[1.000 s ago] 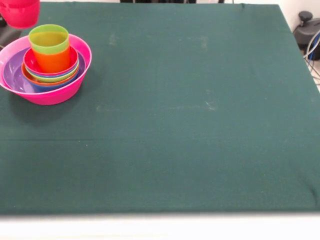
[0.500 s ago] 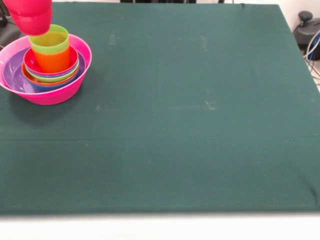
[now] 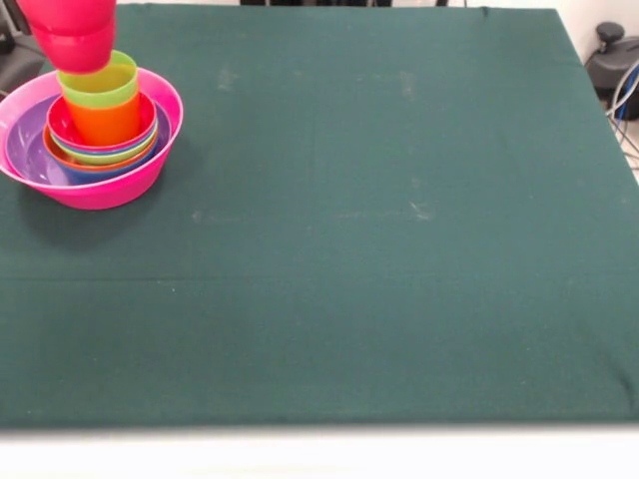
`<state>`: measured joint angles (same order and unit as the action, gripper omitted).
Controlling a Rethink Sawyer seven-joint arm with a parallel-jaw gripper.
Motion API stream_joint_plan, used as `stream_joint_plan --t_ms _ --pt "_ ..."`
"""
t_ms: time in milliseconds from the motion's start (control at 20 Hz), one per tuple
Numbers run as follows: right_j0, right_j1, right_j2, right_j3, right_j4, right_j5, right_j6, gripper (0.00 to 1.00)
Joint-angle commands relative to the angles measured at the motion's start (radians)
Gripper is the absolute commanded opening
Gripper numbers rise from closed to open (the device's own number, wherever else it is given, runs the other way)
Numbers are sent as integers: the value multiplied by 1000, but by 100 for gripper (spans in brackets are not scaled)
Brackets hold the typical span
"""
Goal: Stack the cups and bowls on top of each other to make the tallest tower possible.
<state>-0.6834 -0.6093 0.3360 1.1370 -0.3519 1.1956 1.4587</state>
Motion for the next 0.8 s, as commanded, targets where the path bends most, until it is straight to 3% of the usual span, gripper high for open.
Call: stream_joint_plan --t_ms 50,600,650,800 --pt "38 32 66 79 -60 -22 -195 0" --pt "42 31 57 135 -60 -79 -154 0" --pt "42 30 55 135 -60 -78 -152 100" --pt "45 33 53 129 -59 -69 -145 100"
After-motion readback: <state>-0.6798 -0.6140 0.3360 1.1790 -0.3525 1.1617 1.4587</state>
